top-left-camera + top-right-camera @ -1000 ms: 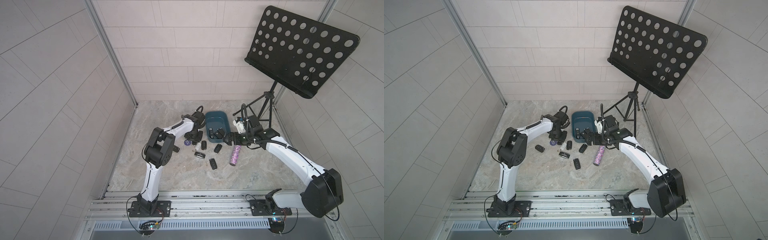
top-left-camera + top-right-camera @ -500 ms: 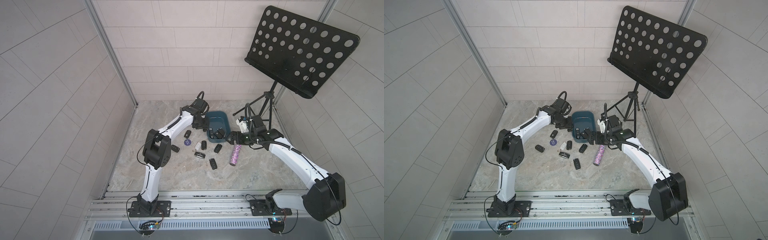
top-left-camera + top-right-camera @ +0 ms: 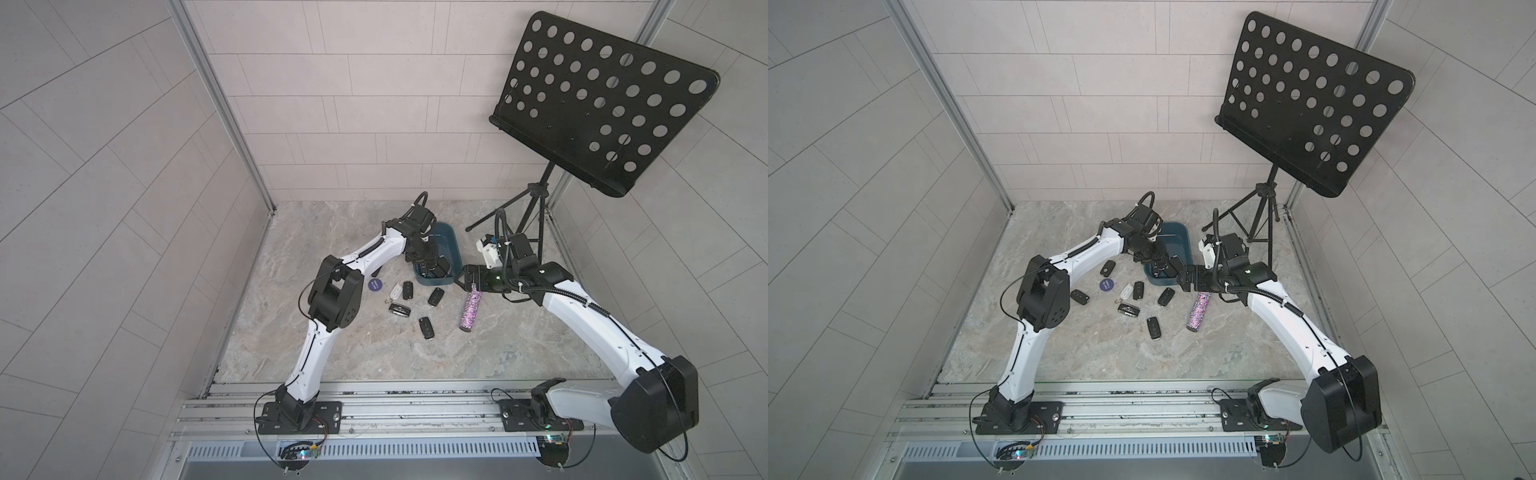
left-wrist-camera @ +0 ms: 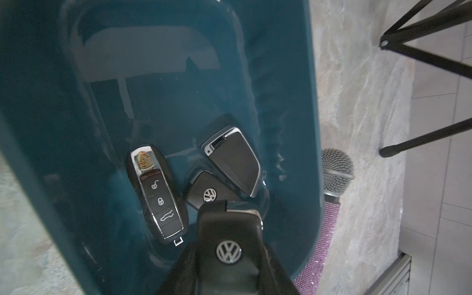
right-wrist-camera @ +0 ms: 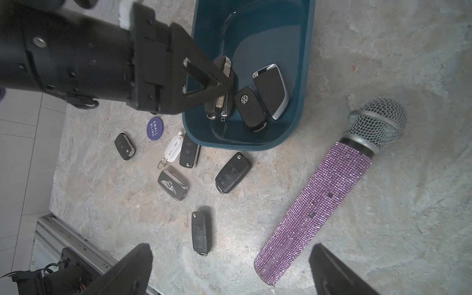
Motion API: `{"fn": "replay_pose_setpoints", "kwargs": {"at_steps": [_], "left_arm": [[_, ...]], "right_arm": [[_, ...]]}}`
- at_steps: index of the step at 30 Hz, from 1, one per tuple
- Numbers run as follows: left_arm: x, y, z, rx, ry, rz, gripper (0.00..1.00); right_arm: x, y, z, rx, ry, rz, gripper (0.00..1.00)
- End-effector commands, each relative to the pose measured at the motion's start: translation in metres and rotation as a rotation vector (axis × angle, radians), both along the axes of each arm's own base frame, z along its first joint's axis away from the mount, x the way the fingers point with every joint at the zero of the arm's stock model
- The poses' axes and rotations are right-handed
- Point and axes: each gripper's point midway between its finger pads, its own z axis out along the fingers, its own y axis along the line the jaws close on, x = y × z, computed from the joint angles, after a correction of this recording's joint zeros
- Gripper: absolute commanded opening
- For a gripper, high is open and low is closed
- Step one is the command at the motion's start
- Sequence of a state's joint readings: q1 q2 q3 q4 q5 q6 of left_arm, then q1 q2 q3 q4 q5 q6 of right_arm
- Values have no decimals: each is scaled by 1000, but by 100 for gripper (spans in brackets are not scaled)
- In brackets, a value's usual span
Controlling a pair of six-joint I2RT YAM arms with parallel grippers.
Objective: Place the car key into the storage box
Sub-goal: Adjust the storage box at the center of the board.
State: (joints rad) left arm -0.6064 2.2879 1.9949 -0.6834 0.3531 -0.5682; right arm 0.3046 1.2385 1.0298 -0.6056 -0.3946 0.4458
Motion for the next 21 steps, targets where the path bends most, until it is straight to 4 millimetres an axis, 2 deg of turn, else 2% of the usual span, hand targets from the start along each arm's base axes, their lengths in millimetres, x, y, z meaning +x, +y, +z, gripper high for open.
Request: {"fn": "replay_pose_setpoints", "kwargs": {"at_steps": [1, 9, 21], "left_arm": [[5, 4, 10, 46, -40, 5, 33], [-10, 22, -11, 216, -28, -51, 33], [-19, 53, -19, 380, -27, -76, 32]], "right_arm": [[-2, -6, 3, -8, -18, -18, 100], [-1, -7, -1, 0, -17, -27, 100], [2, -7, -2, 14, -22, -36, 100]]}}
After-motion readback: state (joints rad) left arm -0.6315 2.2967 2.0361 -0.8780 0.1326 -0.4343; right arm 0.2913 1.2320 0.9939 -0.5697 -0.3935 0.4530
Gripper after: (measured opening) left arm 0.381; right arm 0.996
